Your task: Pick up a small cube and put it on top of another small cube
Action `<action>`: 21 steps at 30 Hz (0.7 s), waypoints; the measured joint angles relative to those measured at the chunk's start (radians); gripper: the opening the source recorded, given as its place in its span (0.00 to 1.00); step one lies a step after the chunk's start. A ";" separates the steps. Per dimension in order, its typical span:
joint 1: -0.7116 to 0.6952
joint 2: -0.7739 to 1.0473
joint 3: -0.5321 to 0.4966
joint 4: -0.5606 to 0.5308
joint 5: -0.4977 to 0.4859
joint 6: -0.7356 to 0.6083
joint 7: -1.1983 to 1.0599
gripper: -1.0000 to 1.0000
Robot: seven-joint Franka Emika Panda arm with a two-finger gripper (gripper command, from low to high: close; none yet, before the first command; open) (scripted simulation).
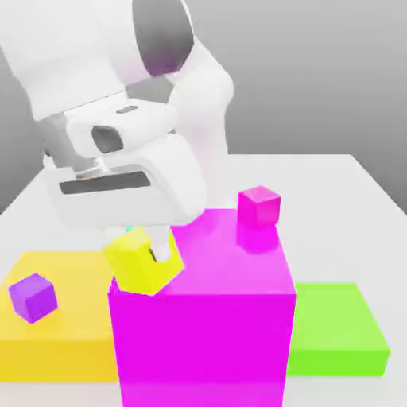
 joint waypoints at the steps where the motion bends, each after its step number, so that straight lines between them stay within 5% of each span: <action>1: -0.023 -0.004 0.036 -0.011 0.005 -0.010 0.031 0.00; 21: -0.350 -0.120 0.657 -0.219 0.031 -0.237 0.728 0.00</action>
